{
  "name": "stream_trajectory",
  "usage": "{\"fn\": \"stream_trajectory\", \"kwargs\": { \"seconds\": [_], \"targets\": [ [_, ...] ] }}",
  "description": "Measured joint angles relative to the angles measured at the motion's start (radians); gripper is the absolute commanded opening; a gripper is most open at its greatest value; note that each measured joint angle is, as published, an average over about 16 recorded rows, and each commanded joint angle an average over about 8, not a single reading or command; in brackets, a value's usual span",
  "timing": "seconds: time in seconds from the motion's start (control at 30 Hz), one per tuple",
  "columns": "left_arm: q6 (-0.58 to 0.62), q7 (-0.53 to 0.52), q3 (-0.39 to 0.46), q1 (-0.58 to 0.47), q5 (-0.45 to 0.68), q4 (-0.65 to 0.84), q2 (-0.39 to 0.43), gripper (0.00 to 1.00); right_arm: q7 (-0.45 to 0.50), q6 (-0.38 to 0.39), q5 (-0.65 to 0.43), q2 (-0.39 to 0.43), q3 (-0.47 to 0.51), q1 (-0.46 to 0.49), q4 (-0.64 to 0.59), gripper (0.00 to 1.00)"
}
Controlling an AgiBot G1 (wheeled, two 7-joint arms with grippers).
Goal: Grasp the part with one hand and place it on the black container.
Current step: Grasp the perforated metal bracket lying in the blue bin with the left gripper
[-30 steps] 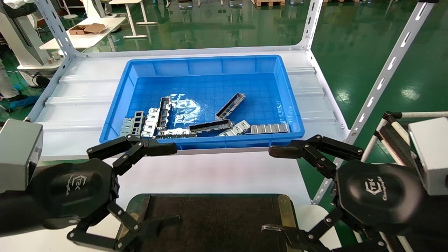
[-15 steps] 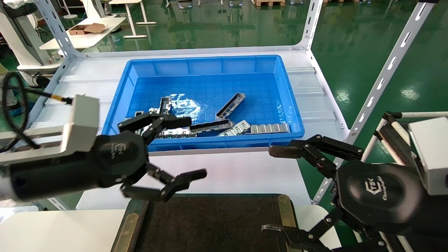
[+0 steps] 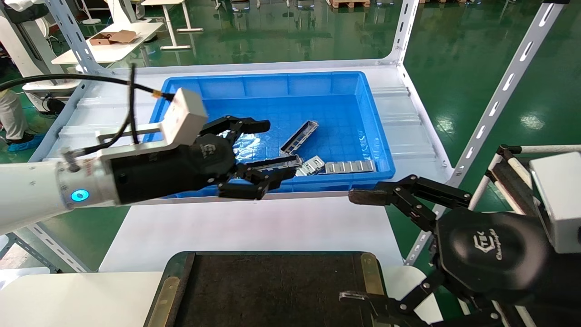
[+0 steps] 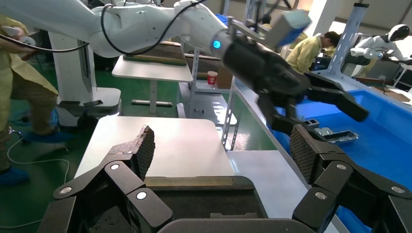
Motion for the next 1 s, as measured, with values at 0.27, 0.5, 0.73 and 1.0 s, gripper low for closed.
{"fn": "stream_trajectory", "kwargs": {
  "seconds": [0.27,0.5,0.73,1.0],
  "targets": [
    [-0.111,0.052,0.043,-0.087,0.092,0.193,0.143,1.0,0.0,0.0,0.0,0.0,0.0,0.0,0.0,1.0],
    [-0.219,0.117,0.065,-0.155,0.15,0.388,0.263,1.0,0.0,0.0,0.0,0.0,0.0,0.0,0.0,1.0],
    [-0.301,0.186,0.079,-0.208,0.174,0.562,0.348,1.0,0.0,0.0,0.0,0.0,0.0,0.0,0.0,1.0],
    [-0.365,0.233,0.106,-0.233,0.168,0.674,0.389,1.0,0.0,0.0,0.0,0.0,-0.001,0.0,0.0,1.0]
  ]
}}
